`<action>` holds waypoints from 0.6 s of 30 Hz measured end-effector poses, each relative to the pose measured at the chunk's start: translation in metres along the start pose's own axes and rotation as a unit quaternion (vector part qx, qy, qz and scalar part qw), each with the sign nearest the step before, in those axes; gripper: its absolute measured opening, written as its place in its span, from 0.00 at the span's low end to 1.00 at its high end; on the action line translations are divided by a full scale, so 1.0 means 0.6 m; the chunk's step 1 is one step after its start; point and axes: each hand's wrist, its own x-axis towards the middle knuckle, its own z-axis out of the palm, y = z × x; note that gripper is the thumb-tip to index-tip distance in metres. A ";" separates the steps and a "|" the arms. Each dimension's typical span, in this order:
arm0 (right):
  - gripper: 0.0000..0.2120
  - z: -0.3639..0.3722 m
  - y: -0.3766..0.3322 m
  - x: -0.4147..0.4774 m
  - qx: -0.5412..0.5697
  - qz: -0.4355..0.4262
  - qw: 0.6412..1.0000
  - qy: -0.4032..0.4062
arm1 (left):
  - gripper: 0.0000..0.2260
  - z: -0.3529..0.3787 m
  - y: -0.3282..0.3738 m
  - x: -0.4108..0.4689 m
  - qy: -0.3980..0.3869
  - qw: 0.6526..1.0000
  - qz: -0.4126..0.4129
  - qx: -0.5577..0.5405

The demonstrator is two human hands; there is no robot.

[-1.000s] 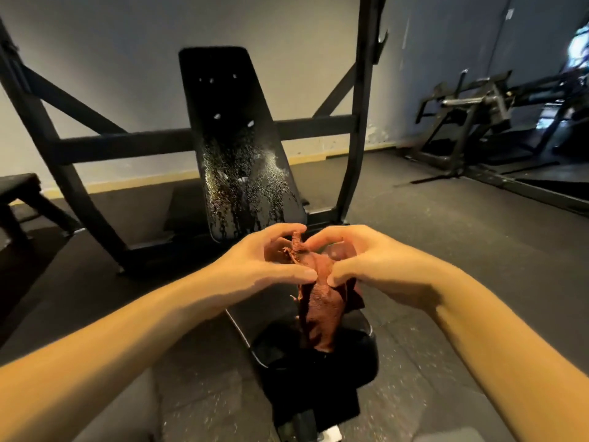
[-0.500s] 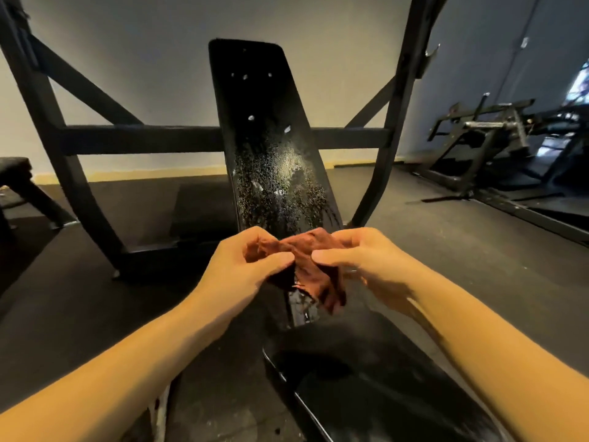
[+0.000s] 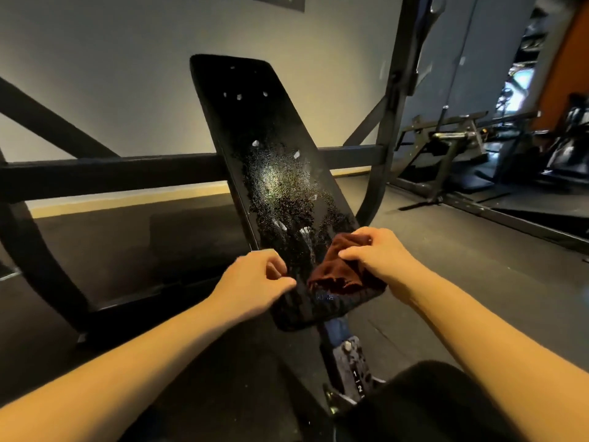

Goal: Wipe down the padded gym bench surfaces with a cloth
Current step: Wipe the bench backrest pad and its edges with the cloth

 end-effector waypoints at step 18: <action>0.12 0.225 -0.033 0.136 -0.193 0.055 0.957 0.209 | 0.58 -0.017 -0.157 0.151 0.042 0.975 0.170 0.137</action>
